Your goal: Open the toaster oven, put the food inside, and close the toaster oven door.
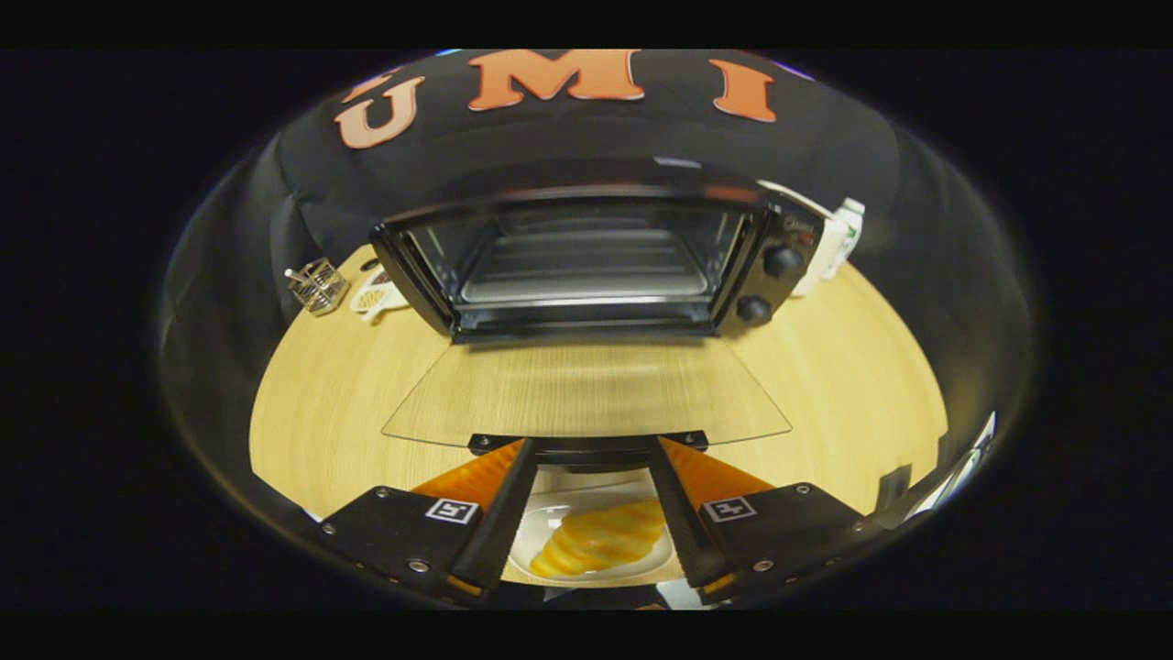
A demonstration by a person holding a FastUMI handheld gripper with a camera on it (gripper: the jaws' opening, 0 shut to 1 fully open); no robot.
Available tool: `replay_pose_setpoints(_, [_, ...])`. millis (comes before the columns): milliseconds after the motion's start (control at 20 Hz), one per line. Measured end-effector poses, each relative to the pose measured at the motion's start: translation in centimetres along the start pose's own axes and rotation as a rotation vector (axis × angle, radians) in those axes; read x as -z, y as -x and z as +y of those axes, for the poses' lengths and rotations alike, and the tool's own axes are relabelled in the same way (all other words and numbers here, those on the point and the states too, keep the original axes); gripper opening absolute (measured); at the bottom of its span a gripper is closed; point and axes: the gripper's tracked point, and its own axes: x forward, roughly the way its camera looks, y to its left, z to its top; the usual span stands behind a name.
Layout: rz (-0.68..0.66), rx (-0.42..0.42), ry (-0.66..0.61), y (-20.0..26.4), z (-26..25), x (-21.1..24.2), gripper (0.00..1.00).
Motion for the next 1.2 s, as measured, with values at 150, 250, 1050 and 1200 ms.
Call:
replay_pose_setpoints(150, [0.07,-0.043,-0.094,-1.1,0.1,1.5,0.74])
replay_pose_setpoints(250, [0.094,-0.039,-0.092,-1.9,0.0,2.1,0.74])
replay_pose_setpoints(1050, [0.095,-0.077,-0.169,3.1,-0.4,3.9,0.92])
replay_pose_setpoints(1200, [0.119,-0.02,-0.178,4.5,-0.8,6.2,0.99])
